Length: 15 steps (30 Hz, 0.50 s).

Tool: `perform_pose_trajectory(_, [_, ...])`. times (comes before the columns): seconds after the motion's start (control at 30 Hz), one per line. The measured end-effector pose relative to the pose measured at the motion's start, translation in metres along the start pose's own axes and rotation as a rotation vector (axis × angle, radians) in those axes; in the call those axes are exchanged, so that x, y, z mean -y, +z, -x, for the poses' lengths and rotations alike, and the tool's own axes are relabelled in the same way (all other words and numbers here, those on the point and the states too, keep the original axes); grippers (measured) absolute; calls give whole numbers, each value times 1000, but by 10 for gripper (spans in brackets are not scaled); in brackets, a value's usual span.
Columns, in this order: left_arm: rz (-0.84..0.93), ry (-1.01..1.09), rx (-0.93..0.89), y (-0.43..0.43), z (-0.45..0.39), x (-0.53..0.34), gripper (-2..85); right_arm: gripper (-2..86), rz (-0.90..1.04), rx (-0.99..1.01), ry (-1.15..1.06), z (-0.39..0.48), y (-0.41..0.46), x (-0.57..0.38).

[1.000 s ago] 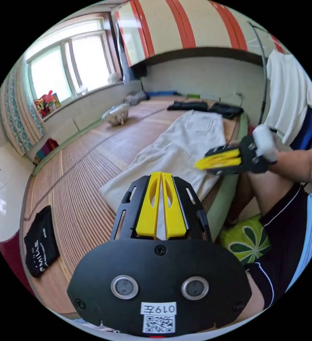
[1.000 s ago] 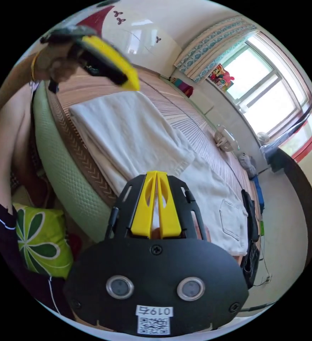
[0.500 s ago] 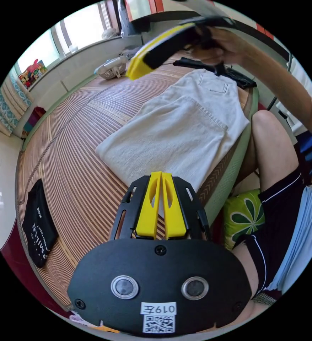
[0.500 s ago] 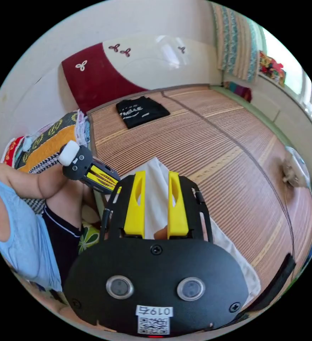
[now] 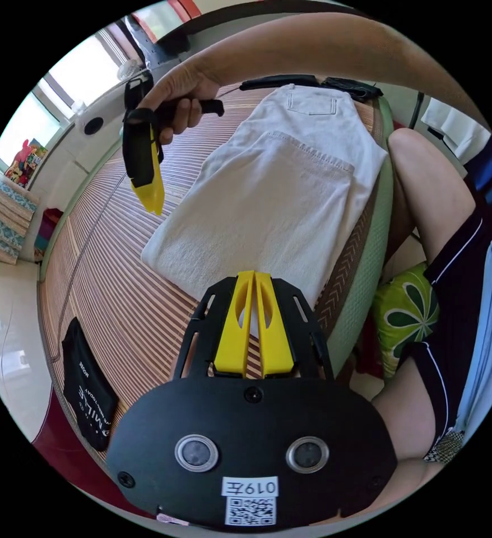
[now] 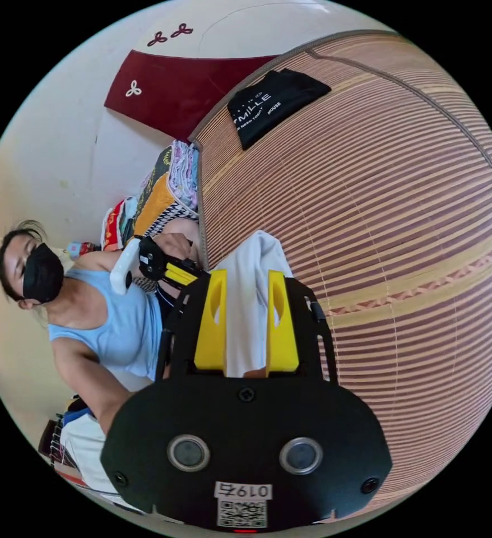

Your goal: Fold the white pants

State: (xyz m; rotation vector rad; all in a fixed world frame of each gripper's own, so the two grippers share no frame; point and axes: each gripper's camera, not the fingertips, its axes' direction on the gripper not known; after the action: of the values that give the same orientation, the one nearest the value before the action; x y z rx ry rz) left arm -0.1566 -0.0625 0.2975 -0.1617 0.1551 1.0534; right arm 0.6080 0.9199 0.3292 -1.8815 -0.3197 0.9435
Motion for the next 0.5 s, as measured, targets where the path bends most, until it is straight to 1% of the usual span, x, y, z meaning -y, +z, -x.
perform_pose_trajectory(0.13, [-5,2,-12,-2,5,5,6,108,49,166,-71,-42,-2,24])
perform_pose_trajectory(0.27, [-1,11,-14,-3,7,11,5,121,166,204,-48,-85,12,44])
perform_pose_trajectory(0.33, [4,18,-12,-4,7,15,5,124,179,259,-59,-99,14,50])
perform_pose_trajectory(0.5, [13,38,5,-6,3,22,4,118,195,314,-47,-137,18,70])
